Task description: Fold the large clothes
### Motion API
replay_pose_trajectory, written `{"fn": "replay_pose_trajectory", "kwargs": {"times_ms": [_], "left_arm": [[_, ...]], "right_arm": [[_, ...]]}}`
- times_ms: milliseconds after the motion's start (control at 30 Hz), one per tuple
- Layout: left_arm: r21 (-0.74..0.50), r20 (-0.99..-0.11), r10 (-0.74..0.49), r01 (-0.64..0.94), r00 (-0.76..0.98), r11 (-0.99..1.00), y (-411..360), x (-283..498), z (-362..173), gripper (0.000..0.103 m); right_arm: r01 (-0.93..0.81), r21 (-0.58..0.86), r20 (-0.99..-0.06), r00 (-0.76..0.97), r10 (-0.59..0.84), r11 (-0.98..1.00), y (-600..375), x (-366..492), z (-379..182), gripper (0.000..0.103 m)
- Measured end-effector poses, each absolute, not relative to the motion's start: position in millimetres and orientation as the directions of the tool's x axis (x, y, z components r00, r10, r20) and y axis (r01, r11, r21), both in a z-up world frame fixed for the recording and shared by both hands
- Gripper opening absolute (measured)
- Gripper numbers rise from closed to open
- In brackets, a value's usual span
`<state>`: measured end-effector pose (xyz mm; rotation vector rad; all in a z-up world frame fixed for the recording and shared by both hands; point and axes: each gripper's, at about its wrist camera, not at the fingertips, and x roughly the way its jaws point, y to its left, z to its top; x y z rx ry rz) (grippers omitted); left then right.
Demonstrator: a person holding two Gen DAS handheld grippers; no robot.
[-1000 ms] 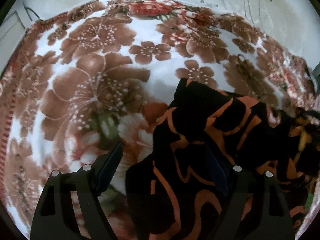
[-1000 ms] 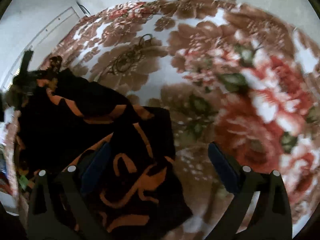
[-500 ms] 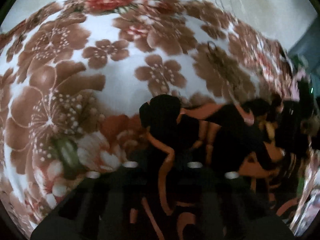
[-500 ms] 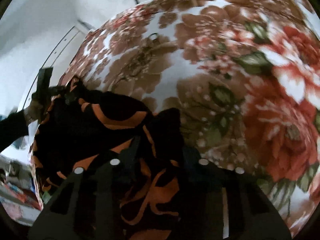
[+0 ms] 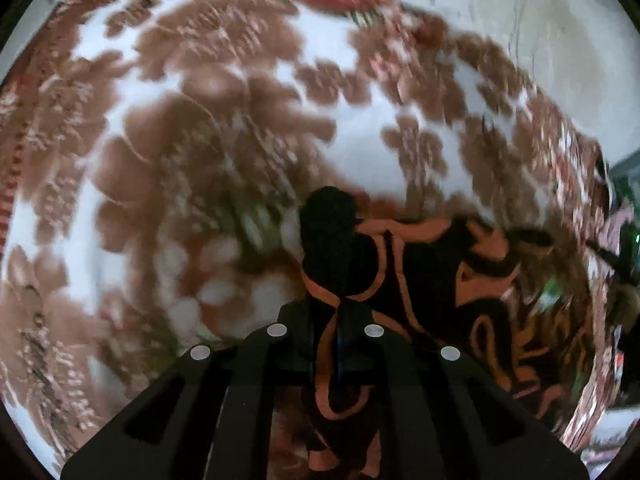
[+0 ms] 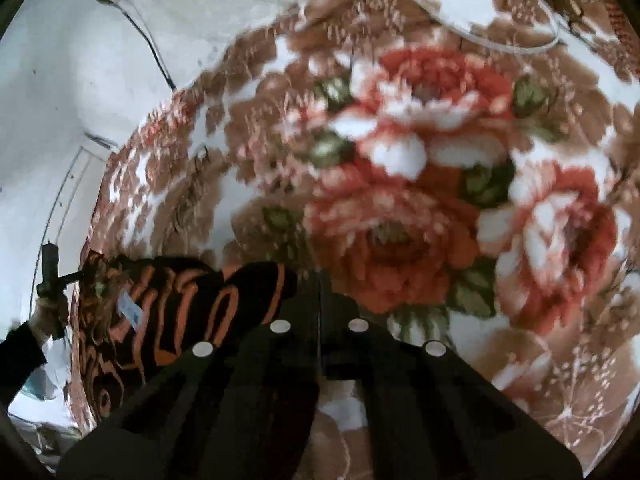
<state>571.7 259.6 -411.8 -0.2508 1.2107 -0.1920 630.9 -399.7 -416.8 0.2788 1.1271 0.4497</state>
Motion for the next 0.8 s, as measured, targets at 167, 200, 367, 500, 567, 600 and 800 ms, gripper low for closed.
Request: {"fn": "replay_pose_trajectory", "kwargs": {"times_ms": [167, 200, 367, 500, 567, 600, 800], "left_arm": [[-0.296, -0.877, -0.291, 0.048, 0.382, 0.954, 243.0, 565.6, -411.4, 0.053], [-0.294, -0.876, -0.292, 0.057, 0.383, 0.954, 241.1, 561.9, -409.9, 0.053], [-0.269, -0.89, -0.279, 0.079, 0.361, 0.96, 236.3, 554.5, -407.4, 0.056], [-0.283, -0.882, -0.29, 0.076, 0.373, 0.956, 236.2, 554.0, -408.4, 0.056], [-0.302, -0.873, -0.307, 0.074, 0.38, 0.95, 234.6, 556.2, -411.2, 0.056], [-0.309, -0.871, -0.313, 0.074, 0.38, 0.948, 233.3, 558.2, -412.9, 0.057], [-0.316, -0.87, -0.318, 0.068, 0.377, 0.946, 226.9, 564.9, -421.5, 0.057]], "right_arm": [[-0.314, 0.424, -0.783, 0.344, 0.518, 0.849, -353.5, 603.3, -410.0, 0.073], [-0.329, 0.419, -0.782, 0.342, 0.521, 0.846, -348.0, 600.9, -409.7, 0.076], [-0.317, 0.41, -0.809, 0.306, 0.502, 0.855, -330.2, 612.4, -424.8, 0.076], [-0.264, 0.465, -0.811, 0.257, 0.526, 0.845, -330.8, 630.4, -441.6, 0.076], [-0.255, 0.488, -0.811, 0.221, 0.541, 0.835, -326.6, 638.3, -450.0, 0.075], [-0.239, 0.478, -0.825, 0.208, 0.526, 0.845, -326.0, 641.0, -453.2, 0.074], [-0.128, 0.488, -0.846, 0.175, 0.504, 0.864, -343.3, 648.1, -466.3, 0.069]]}}
